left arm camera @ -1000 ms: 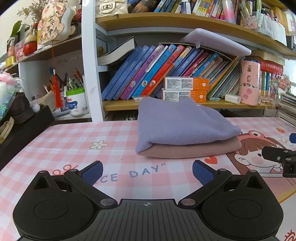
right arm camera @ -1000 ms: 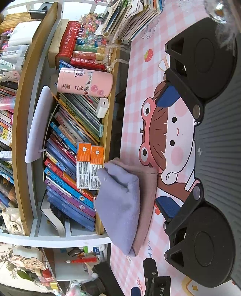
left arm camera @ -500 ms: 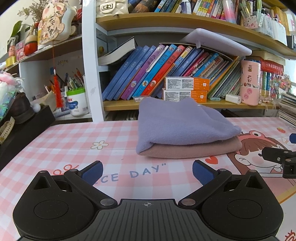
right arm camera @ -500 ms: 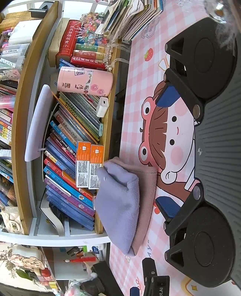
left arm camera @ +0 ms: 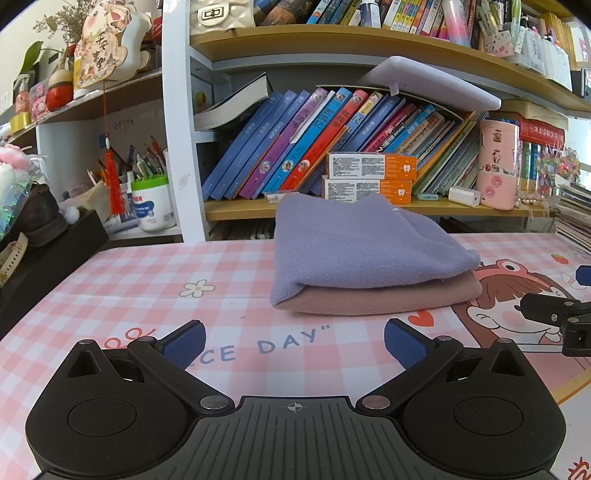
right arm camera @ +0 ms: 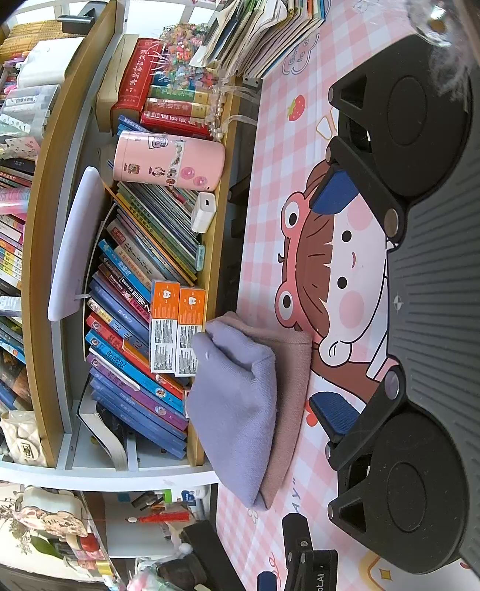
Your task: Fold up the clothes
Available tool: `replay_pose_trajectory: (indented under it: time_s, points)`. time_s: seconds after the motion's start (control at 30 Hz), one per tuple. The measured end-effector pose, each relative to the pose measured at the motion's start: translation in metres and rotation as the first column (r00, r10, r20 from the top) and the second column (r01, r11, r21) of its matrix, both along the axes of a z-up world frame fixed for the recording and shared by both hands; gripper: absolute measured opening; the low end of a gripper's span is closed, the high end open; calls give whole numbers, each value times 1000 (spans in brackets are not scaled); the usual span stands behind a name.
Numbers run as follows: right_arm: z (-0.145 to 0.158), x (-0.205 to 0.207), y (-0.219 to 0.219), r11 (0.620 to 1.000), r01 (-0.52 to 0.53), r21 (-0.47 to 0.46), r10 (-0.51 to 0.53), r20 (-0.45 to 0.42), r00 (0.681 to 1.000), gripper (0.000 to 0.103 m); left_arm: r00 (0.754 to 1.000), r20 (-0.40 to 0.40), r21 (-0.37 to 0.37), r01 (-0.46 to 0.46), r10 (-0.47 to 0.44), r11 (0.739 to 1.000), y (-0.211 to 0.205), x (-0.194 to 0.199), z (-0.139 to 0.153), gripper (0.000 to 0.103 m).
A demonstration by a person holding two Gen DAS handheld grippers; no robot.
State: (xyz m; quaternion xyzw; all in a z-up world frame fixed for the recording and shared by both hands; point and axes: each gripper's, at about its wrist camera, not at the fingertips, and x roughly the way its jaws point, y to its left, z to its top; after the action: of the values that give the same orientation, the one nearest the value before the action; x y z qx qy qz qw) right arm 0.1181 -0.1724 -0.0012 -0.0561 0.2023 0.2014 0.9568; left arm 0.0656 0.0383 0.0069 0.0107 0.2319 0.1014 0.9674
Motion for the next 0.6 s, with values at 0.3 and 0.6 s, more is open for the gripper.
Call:
replay_pose_trajectory:
  time_s: [0.3,0.6]
  points:
    - [0,0,0,1000,-2,-1,2,-1,1000,103,1000,-8,9,-8,8,1000,-1,1,-1,103]
    - [0,0,1,1000,-3,-2,3,-3,1000,103,1000,-4,9,-4,4,1000,0,1,-1,103]
